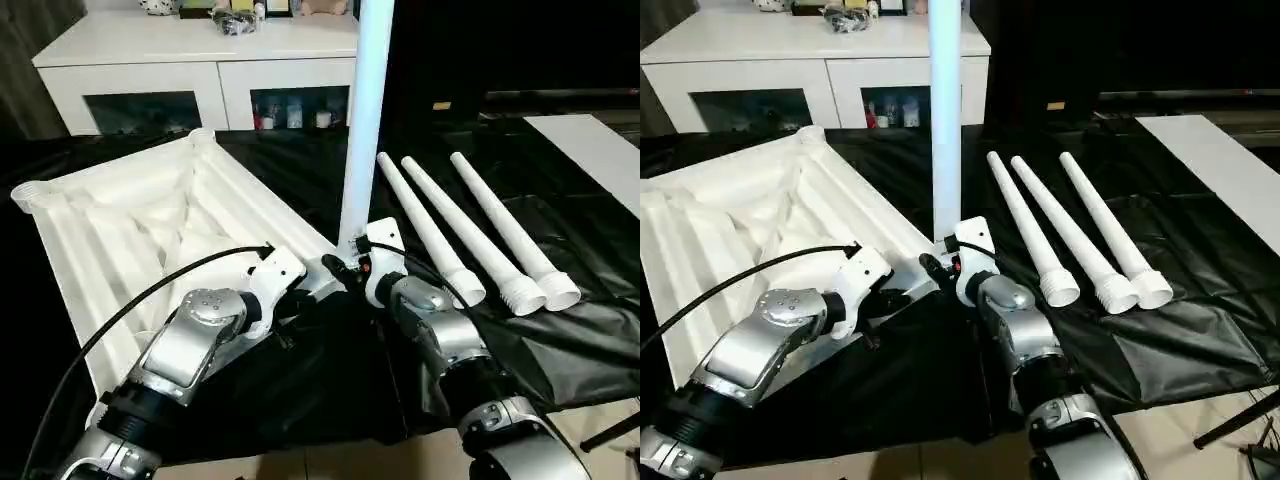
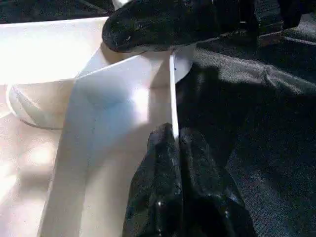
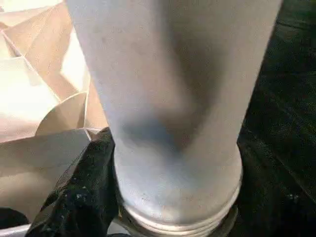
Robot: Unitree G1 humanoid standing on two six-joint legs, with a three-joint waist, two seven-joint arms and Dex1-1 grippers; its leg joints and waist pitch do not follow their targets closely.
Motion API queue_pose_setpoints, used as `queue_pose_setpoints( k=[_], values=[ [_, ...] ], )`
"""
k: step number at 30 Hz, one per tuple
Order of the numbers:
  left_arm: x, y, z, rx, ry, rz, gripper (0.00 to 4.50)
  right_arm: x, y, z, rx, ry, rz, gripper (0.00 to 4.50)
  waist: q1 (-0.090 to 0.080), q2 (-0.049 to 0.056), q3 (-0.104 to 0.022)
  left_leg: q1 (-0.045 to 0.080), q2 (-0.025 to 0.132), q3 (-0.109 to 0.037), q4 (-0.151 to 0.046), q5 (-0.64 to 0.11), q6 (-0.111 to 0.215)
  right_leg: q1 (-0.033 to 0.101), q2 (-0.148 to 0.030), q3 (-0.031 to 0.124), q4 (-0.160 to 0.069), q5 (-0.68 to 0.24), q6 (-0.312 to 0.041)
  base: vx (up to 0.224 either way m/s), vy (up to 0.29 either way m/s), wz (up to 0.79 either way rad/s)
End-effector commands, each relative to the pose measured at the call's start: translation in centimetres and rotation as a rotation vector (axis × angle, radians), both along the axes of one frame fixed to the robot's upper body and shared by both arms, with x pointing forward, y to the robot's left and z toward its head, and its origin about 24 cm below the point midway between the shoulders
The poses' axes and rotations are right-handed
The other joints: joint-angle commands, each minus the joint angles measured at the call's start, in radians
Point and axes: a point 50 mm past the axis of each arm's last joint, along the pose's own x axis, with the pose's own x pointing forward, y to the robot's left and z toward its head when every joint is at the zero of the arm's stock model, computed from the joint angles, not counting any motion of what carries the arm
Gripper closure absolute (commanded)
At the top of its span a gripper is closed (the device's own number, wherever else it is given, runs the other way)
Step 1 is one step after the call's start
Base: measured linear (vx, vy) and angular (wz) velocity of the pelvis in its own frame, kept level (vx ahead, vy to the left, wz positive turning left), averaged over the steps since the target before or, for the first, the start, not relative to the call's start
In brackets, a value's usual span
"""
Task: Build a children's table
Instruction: Rotate leg to tighten, then rotate table base
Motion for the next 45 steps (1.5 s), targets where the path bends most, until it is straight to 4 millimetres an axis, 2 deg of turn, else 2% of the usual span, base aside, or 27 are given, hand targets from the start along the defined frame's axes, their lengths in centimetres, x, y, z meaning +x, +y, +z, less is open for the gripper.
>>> queue_pose_setpoints(
  k=[1, 3, 4, 8, 10, 11, 14, 15, 18, 19, 20, 22, 24, 25, 26, 27, 28, 29, 30, 31, 32, 33, 35, 36, 39, 41, 45],
  values=[
    [0.4, -0.7, 0.7, 0.002, -0.041, -0.033, 4.5, -0.2, -0.2, -0.5, 0.028, 0.032, -0.012, 1.04, 0.001, 0.01, -0.05, 0.01, 0.016, -0.013, -0.086, -0.4, -0.038, 0.025, -0.056, 0.036, -0.097, -0.423, -0.117, 0.0, 0.0, 0.0],
    [0.5, -0.7, 0.6, 0.008, -0.049, -0.032, 4.5, 0.0, -0.4, -0.3, 0.007, 0.004, -0.022, 0.91, 0.004, 0.016, -0.05, 0.009, 0.019, -0.012, -0.086, -0.388, -0.04, 0.023, -0.054, 0.037, -0.094, -0.387, -0.13, 0.0, 0.0, 0.0],
    [0.6, -0.7, 0.6, 0.008, -0.058, -0.029, 4.5, 0.1, -0.8, 0.1, -0.008, -0.028, -0.039, 0.65, 0.007, 0.014, -0.051, 0.009, 0.017, -0.01, -0.085, -0.38, -0.04, 0.025, -0.053, 0.037, -0.094, -0.369, -0.134, 0.0, 0.0, 0.0],
    [1.5, -0.5, 0.9, 0.034, -0.14, 0.005, 4.5, -0.1, -2.1, 1.2, -0.018, -0.104, -0.058, 0.65, 0.019, 0.013, -0.057, 0.005, 0.018, -0.006, -0.081, -0.304, -0.029, 0.03, -0.05, 0.041, -0.083, -0.263, -0.144, 0.0, 0.0, 0.0],
    [2.9, -0.4, 2.3, -0.017, -0.242, 0.072, 4.5, -0.9, -2.5, 1.5, -0.005, -0.109, -0.035, 0.65, 0.022, 0.011, -0.058, -0.003, 0.014, -0.003, -0.078, -0.259, -0.019, 0.038, -0.048, 0.039, -0.08, -0.211, -0.139, 0.0, 0.0, 0.0],
    [3.1, -0.4, 2.6, -0.033, -0.256, 0.079, 4.06, -1.1, -2.6, 1.5, -0.011, -0.112, -0.029, 0.59, 0.021, 0.01, -0.058, -0.005, 0.013, -0.004, -0.077, -0.249, -0.019, 0.04, -0.048, 0.04, -0.079, -0.205, -0.135, 0.0, 0.0, 0.0],
    [3.8, -0.1, 4.1, -0.089, -0.291, 0.122, 3.88, -1.8, -2.8, 1.4, -0.049, -0.117, -0.012, 0.59, 0.02, 0.012, -0.064, -0.011, 0.015, -0.006, -0.074, -0.207, -0.016, 0.047, -0.053, 0.038, -0.071, -0.165, -0.151, 0.0, 0.0, 0.0],
    [4.0, 0.1, 4.8, -0.099, -0.325, 0.14, 3.58, -2.0, -2.9, 1.3, -0.056, -0.119, -0.013, 0.59, 0.019, 0.012, -0.063, -0.01, 0.016, -0.005, -0.073, -0.203, -0.013, 0.043, -0.052, 0.037, -0.07, -0.148, -0.166, 0.0, 0.0, 0.0],
    [4.4, 0.6, 6.0, -0.132, -0.373, 0.186, 3.51, -2.5, -3.0, 1.2, -0.057, -0.12, -0.018, 0.59, 0.016, 0.011, -0.062, -0.012, 0.016, -0.004, -0.071, -0.192, -0.003, 0.046, -0.052, 0.036, -0.066, -0.121, -0.181, 0.0, 0.0, 0.0],
    [4.7, 1.8, 7.5, -0.165, -0.422, 0.253, 3.28, -2.9, -3.2, 1.2, -0.032, -0.11, -0.051, 0.59, 0.015, 0.014, -0.06, -0.012, 0.016, -0.003, -0.071, -0.196, -0.002, 0.045, -0.052, 0.037, -0.066, -0.125, -0.183, 0.0, 0.0, 0.0],
    [4.8, 3.5, 8.9, -0.197, -0.451, 0.324, 3.28, -3.3, -3.3, 1.0, -0.009, -0.092, -0.081, 0.59, 0.018, 0.027, -0.062, -0.008, 0.017, -0.004, -0.069, -0.197, -0.005, 0.042, -0.052, 0.038, -0.064, -0.116, -0.185, 0.0, 0.0, 0.0],
    [4.6, 5.8, 9.8, -0.163, -0.46, 0.382, 3.28, -3.6, -3.0, 0.6, -0.007, -0.071, -0.077, 0.59, 0.01, 0.024, -0.064, -0.011, 0.015, -0.006, -0.07, -0.188, -0.008, 0.047, -0.047, 0.034, -0.058, -0.065, -0.192, 0.0, 0.0, 0.0],
    [4.1, 10.3, 9.9, -0.02, -0.425, 0.526, 3.28, -3.9, -2.6, -0.1, -0.043, -0.033, -0.047, 0.59, 0.008, 0.028, -0.062, -0.006, 0.014, -0.005, -0.07, -0.199, -0.013, 0.044, -0.044, 0.034, -0.057, -0.074, -0.194, 0.0, 0.0, 0.0],
    [3.8, 11.5, 9.8, 0.024, -0.413, 0.563, 3.28, -3.9, -2.4, -0.3, -0.053, -0.025, -0.04, 0.59, 0.004, 0.031, -0.058, -0.007, 0.011, -0.005, -0.071, -0.208, -0.015, 0.041, -0.042, 0.034, -0.06, -0.098, -0.19, 0.0, 0.0, 0.0],
    [3.0, 14.5, 9.8, 0.142, -0.387, 0.649, 3.28, -3.9, -2.2, -0.7, -0.077, -0.009, -0.025, 0.59, 0.004, 0.034, -0.058, -0.002, 0.014, -0.005, -0.072, -0.223, -0.021, 0.038, -0.043, 0.034, -0.061, -0.114, -0.19, 0.0, 0.0, 0.0],
    [2.2, 16.7, 9.8, 0.237, -0.374, 0.702, 3.28, -4.0, -2.0, -0.9, -0.096, -0.003, -0.016, 0.59, 0.002, 0.034, -0.057, -0.007, 0.013, -0.009, -0.075, -0.234, -0.028, 0.041, -0.044, 0.033, -0.058, -0.14, -0.183, 0.0, 0.0, 0.0],
    [1.7, 17.8, 9.7, 0.292, -0.365, 0.73, 3.28, -4.0, -1.9, -1.0, -0.102, 0.0, -0.012, 0.59, -0.002, 0.038, -0.055, 0.0, 0.014, -0.009, -0.077, -0.258, -0.033, 0.034, -0.043, 0.034, -0.064, -0.167, -0.176, 0.0, 0.0, 0.0],
    [1.0, 19.5, 9.5, 0.371, -0.35, 0.769, 3.28, -3.9, -1.7, -1.1, -0.106, 0.004, -0.006, 0.59, -0.003, 0.034, -0.054, -0.001, 0.014, -0.008, -0.077, -0.263, -0.033, 0.034, -0.042, 0.034, -0.066, -0.171, -0.174, 0.0, 0.0, 0.0],
    [0.0, 21.3, 9.3, 0.451, -0.325, 0.813, 3.28, -3.9, -1.6, -1.2, -0.112, 0.006, -0.002, 0.59, -0.002, 0.038, -0.052, 0.0, 0.014, -0.008, -0.079, -0.279, -0.035, 0.031, -0.043, 0.036, -0.067, -0.188, -0.173, 0.0, 0.0, 0.0],
    [-1.5, 23.3, 8.8, 0.553, -0.275, 0.862, 3.28, -3.7, -1.3, -1.3, -0.116, 0.014, 0.009, 0.59, 0.004, 0.034, -0.054, 0.004, 0.019, -0.01, -0.078, -0.287, -0.038, 0.028, -0.047, 0.037, -0.066, -0.187, -0.178, 0.0, 0.0, 0.0],
    [-2.0, 23.9, 8.7, 0.581, -0.26, 0.874, 3.28, -3.7, -1.2, -1.3, -0.117, 0.016, 0.012, 0.59, 0.003, 0.036, -0.053, 0.0, 0.019, -0.011, -0.08, -0.293, -0.036, 0.028, -0.047, 0.037, -0.064, -0.191, -0.177, 0.0, 0.0, 0.0],
    [-3.5, 25.1, 8.0, 0.658, -0.193, 0.885, 3.28, -3.6, -0.9, -1.4, -0.125, 0.022, 0.024, 0.59, 0.005, 0.038, -0.053, 0.004, 0.019, -0.012, -0.082, -0.312, -0.039, 0.025, -0.048, 0.037, -0.065, -0.211, -0.173, 0.0, 0.0, 0.0],
    [-4.6, 25.4, 7.0, 0.672, -0.121, 0.867, 3.28, -3.3, -0.5, -1.6, -0.137, 0.029, 0.04, 0.59, 0.004, 0.039, -0.047, 0.003, 0.021, -0.012, -0.087, -0.34, -0.042, 0.019, -0.047, 0.039, -0.067, -0.231, -0.179, 0.0, 0.0, 0.0],
    [-4.9, 24.8, 6.1, 0.641, -0.077, 0.847, 3.28, -3.1, -0.2, -1.8, -0.15, 0.033, 0.056, 0.59, 0.01, 0.033, -0.047, 0.012, 0.022, -0.011, -0.087, -0.368, -0.045, 0.014, -0.049, 0.041, -0.072, -0.265, -0.179, 0.0, 0.0, 0.0],
    [-5.3, 23.4, 4.6, 0.578, -0.005, 0.801, 3.28, -2.6, 0.5, -2.0, -0.165, 0.038, 0.076, 0.59, 0.024, 0.039, -0.042, 0.02, 0.023, -0.01, -0.089, -0.425, -0.06, 0.004, -0.051, 0.044, -0.081, -0.31, -0.181, 0.0, 0.0, 0.0],
    [-5.4, 22.6, 3.9, 0.564, 0.017, 0.765, 3.28, -2.3, 0.8, -2.0, -0.176, 0.035, 0.082, 0.59, 0.026, 0.037, -0.042, 0.013, 0.024, -0.015, -0.093, -0.441, -0.065, 0.011, -0.057, 0.044, -0.078, -0.323, -0.177, 0.0, 0.0, 0.0],
    [-5.2, 18.7, 2.2, 0.436, 0.067, 0.617, 3.28, -1.0, 1.8, -1.8, -0.185, 0.038, 0.09, 0.59, 0.025, 0.034, -0.045, 0.014, 0.023, -0.015, -0.091, -0.441, -0.072, 0.011, -0.057, 0.043, -0.077, -0.309, -0.18, 0.0, 0.0, 0.0]
  ],
)
